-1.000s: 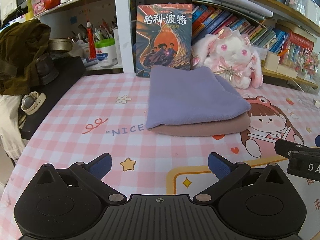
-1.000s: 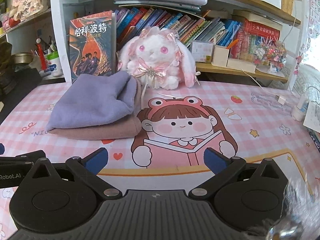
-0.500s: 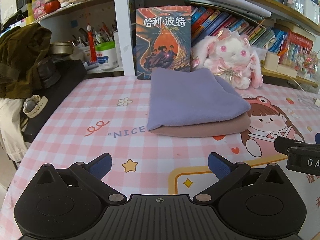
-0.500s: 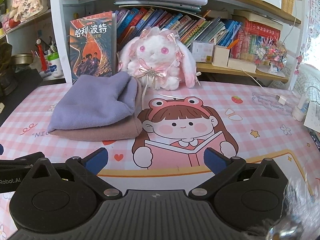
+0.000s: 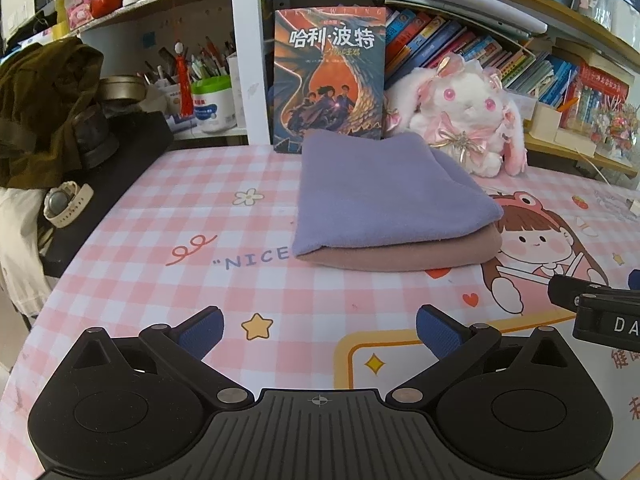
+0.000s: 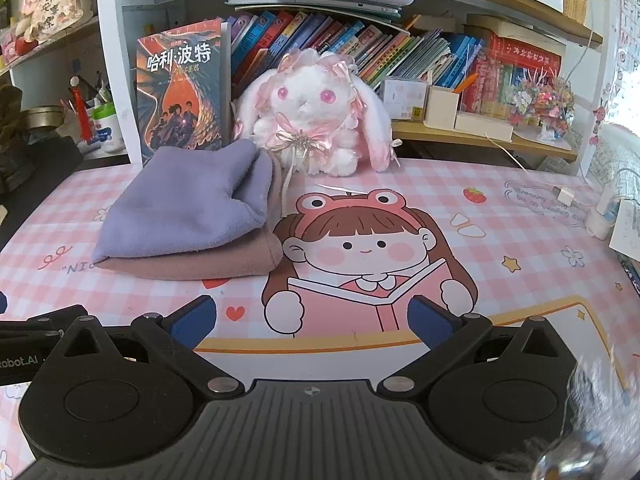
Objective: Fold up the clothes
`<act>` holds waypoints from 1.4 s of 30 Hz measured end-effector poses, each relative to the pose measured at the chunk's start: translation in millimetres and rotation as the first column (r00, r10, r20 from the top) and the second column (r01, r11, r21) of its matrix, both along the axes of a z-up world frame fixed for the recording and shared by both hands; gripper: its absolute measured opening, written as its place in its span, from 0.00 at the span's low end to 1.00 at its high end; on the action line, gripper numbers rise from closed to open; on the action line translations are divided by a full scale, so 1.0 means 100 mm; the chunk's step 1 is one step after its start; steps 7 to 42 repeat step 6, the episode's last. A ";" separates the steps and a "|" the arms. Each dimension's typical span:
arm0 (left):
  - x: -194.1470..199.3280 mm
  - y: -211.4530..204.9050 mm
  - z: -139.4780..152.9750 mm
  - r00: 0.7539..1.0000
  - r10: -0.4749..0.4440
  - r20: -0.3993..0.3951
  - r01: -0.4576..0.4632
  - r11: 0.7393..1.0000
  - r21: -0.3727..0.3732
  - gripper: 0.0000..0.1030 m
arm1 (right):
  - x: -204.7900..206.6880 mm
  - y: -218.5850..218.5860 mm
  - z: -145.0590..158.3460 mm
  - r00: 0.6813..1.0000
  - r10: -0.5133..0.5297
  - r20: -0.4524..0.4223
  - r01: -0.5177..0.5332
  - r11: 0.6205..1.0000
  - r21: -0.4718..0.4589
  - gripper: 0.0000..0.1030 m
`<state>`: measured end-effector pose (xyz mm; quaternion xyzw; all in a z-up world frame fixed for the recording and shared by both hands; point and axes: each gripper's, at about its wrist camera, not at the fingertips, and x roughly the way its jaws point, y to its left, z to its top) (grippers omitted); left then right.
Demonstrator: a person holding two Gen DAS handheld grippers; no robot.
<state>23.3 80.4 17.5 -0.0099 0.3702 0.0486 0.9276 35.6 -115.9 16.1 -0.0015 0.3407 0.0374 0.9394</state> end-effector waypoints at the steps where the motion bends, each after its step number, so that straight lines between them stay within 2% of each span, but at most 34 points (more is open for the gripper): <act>1: 0.00 0.00 0.00 1.000 0.000 0.000 0.000 1.000 -0.002 1.00 | 0.00 0.00 0.00 1.000 -0.001 -0.001 0.001 1.000 0.000 1.00; 42: 0.00 0.00 0.00 1.000 -0.001 0.002 0.001 1.000 -0.005 1.00 | 0.01 0.00 -0.01 1.000 -0.001 -0.005 0.001 1.000 0.000 1.00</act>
